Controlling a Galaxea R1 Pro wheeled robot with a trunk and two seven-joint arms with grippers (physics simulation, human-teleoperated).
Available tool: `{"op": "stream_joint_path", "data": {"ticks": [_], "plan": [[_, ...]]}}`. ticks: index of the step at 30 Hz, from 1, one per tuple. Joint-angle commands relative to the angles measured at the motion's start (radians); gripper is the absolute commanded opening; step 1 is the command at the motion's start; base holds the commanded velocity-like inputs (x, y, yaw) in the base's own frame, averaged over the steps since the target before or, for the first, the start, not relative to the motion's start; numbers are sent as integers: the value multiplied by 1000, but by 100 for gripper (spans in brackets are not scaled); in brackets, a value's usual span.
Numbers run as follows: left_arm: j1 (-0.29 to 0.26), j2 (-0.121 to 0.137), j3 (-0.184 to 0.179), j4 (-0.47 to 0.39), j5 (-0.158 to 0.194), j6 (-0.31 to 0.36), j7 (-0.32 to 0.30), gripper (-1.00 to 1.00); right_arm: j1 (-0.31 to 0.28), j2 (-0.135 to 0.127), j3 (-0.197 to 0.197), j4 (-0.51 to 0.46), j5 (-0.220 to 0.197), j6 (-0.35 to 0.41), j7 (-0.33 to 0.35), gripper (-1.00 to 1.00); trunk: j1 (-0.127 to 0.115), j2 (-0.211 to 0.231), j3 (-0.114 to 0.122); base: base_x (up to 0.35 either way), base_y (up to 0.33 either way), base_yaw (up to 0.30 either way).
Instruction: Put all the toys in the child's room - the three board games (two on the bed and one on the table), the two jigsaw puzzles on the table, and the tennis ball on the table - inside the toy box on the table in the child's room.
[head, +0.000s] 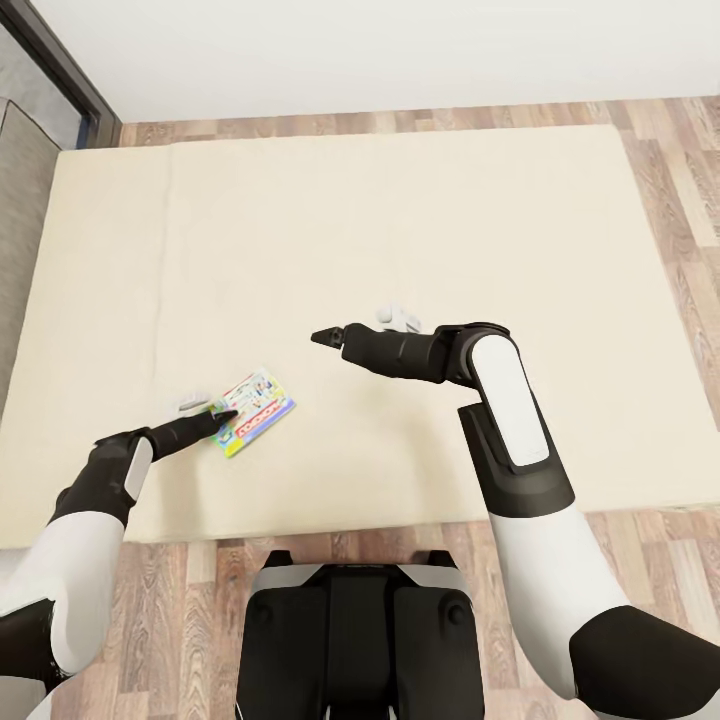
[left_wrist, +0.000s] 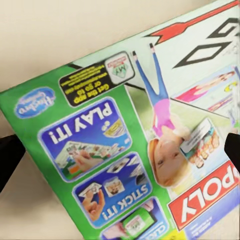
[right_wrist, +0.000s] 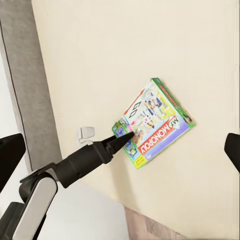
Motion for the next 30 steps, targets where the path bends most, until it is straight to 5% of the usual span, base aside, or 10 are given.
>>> {"op": "stream_joint_path", "data": {"ticks": [1,30], "plan": [[0,-1,4,-1,0,8,-5,100,-1,0,0,-1,-9,2,-11,100,1,-2,-1,0,-160,0],[-1,-1,4,-4,0,8,-7,100,-1,0,1,-1,-9,0,-12,100,1,-2,-1,0,-73,0]]}}
